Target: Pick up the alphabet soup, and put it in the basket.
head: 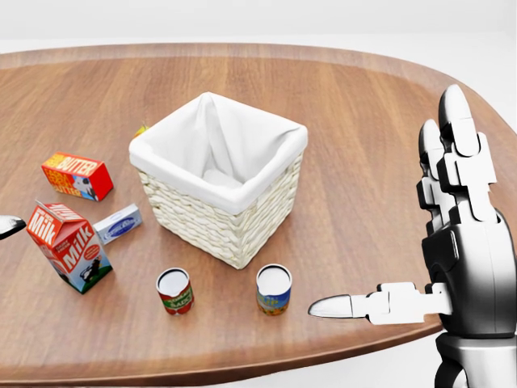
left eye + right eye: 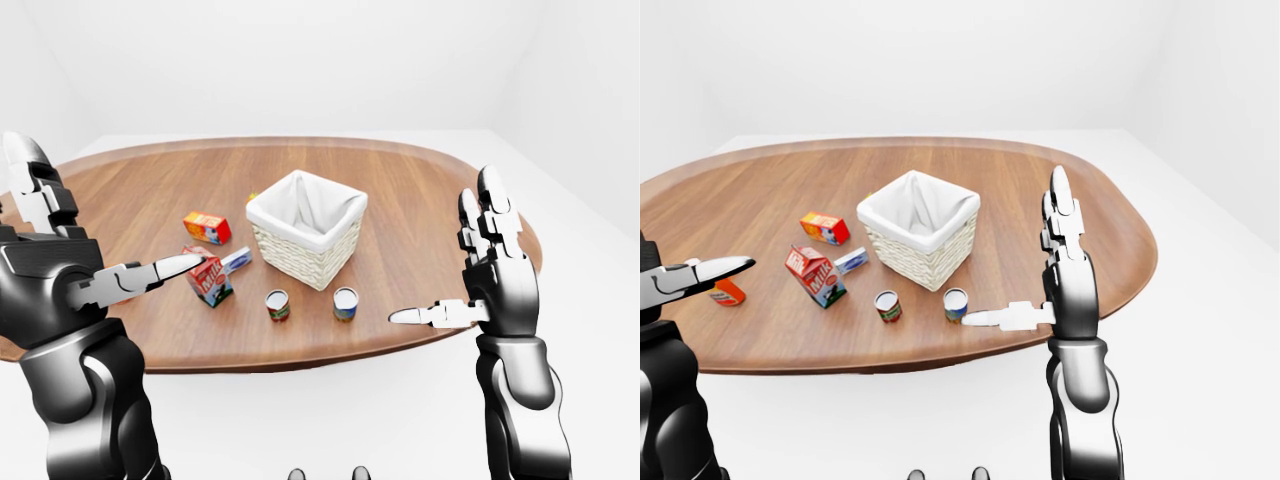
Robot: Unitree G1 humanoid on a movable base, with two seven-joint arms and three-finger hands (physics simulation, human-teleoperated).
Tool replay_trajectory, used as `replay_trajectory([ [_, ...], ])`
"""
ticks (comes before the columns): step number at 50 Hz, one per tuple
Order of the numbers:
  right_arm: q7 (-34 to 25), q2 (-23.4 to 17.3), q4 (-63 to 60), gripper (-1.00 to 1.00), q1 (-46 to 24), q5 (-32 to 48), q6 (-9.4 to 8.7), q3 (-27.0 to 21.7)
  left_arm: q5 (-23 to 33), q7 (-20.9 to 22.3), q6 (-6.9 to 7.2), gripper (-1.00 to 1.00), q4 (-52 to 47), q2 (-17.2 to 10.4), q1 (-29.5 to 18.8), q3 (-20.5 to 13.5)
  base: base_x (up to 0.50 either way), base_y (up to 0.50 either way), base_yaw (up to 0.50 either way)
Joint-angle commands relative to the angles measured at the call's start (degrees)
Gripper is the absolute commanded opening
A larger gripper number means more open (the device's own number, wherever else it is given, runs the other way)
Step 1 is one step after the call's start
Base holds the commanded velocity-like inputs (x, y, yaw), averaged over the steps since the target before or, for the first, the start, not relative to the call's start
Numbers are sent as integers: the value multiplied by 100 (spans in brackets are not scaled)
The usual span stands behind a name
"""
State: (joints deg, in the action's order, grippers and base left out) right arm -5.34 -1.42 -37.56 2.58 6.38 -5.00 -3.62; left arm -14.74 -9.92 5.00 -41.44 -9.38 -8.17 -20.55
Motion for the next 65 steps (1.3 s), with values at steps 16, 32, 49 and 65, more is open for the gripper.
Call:
replay_trajectory([
  [16,9,6,-47,100,10,12,0,14,-31,-10,0,100,-26,-3,5,-18,24,0,0],
  [32,8,6,-23,100,22,24,0,23,-14,6,0,100,-10,2,19,-16,24,0,0],
  [49,0,3,12,100,20,15,0,1,-48,-31,0,100,-92,-12,3,-29,24,0,0],
  [65,-5,16,-26,100,45,82,0,33,-47,-21,0,100,-69,-16,1,-43,7,0,0],
])
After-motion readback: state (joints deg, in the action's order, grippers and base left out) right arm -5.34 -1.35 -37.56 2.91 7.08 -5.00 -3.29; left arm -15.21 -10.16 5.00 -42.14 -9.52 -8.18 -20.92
